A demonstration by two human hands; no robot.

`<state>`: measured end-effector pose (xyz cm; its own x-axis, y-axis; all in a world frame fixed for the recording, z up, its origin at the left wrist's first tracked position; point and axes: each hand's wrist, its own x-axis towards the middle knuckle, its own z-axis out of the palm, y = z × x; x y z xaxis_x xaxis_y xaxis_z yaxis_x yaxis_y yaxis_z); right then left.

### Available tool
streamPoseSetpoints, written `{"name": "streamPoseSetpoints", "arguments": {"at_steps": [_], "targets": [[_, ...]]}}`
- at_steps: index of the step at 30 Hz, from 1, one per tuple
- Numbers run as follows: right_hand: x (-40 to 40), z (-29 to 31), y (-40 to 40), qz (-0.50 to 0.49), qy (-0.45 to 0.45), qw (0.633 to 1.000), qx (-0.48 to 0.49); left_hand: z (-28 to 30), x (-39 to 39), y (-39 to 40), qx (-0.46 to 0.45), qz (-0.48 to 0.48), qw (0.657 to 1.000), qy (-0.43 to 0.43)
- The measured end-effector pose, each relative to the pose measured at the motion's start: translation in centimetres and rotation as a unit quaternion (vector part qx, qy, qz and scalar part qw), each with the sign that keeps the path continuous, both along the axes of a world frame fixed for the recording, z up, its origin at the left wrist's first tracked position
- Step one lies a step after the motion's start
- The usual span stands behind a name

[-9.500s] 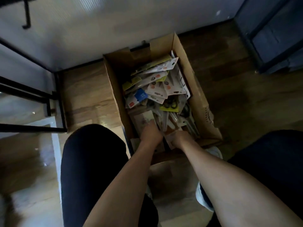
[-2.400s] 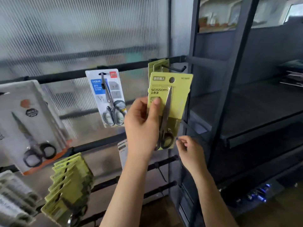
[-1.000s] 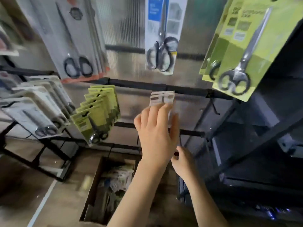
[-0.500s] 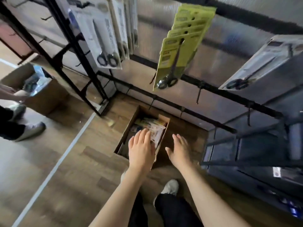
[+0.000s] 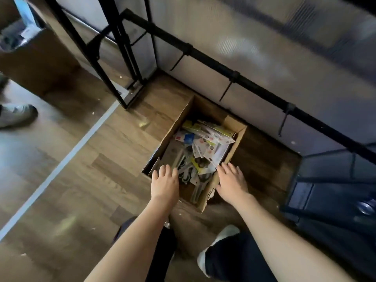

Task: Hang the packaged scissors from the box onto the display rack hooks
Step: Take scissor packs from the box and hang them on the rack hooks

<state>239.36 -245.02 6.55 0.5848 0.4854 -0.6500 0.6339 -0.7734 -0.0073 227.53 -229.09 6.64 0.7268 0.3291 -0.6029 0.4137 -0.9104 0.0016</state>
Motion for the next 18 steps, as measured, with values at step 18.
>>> {"name": "streamPoseSetpoints", "arguments": {"at_steps": [18], "targets": [[16.5,-20.1,1.4,-0.001,-0.166,0.986,0.030,-19.1,19.9,5.2,0.154,-0.176,0.968,-0.090]]}}
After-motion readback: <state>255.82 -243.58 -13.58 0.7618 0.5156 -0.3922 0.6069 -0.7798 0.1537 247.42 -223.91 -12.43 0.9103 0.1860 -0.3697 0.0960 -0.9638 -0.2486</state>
